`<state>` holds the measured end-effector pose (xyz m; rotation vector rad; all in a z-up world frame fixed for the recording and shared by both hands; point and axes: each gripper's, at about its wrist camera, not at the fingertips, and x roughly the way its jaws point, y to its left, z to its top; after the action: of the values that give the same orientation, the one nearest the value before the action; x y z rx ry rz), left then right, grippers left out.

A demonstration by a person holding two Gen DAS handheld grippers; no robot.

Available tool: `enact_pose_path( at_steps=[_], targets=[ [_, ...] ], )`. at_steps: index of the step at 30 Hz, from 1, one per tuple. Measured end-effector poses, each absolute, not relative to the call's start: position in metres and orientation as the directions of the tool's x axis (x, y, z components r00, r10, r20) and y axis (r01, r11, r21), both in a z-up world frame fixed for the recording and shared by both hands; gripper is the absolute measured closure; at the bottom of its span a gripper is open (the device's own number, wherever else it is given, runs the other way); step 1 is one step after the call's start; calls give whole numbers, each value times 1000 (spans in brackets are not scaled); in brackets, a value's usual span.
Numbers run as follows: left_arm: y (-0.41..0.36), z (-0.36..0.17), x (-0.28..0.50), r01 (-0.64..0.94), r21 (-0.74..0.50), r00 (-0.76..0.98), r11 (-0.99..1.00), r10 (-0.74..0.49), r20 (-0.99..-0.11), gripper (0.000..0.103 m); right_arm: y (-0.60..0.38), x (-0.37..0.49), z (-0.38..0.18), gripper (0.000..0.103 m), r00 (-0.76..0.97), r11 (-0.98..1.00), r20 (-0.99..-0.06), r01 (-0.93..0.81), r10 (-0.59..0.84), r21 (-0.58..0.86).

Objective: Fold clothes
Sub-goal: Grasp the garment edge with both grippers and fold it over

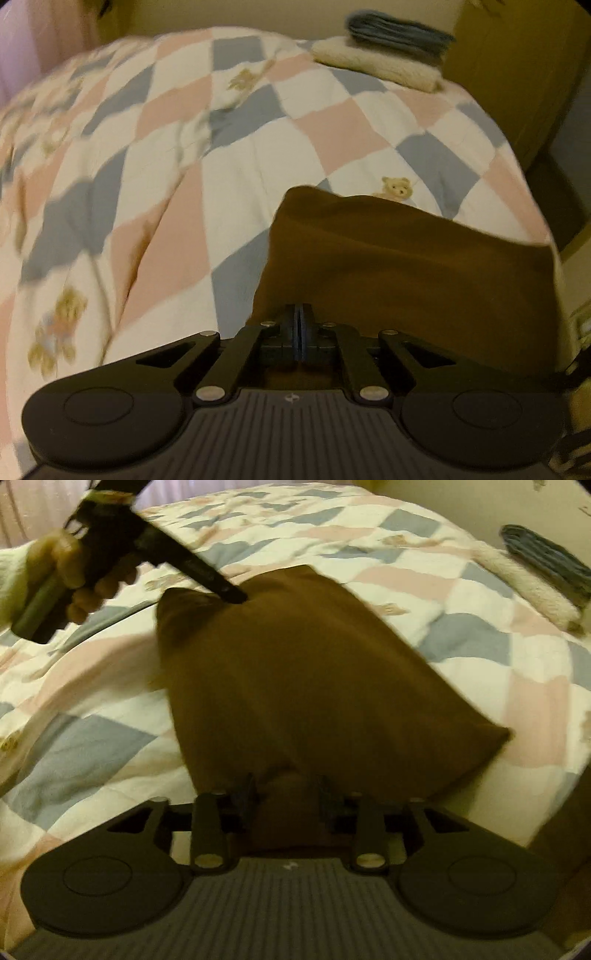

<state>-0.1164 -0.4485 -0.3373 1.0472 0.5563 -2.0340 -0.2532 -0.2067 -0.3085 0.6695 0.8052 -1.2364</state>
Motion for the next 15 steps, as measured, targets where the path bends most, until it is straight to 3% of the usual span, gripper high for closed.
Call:
enact_pose_path(
  at_steps=[6,9,15],
  targets=[
    [-447,-298,-84,826,-65,-367,-560,-448,-815,97,-187,-254,-271,72,164,187,-773,981,-613,60],
    [-444,-292,-76,836,-104,-380,-539,-431,-818,96,-191,-249,-296,72,135,178,-830,983,-541,43],
    [-441,-301,-96,858,-35,-281,-513,-411,-867,96,-179,-253,-265,72,139,148,-798,987,-586,63]
  ],
)
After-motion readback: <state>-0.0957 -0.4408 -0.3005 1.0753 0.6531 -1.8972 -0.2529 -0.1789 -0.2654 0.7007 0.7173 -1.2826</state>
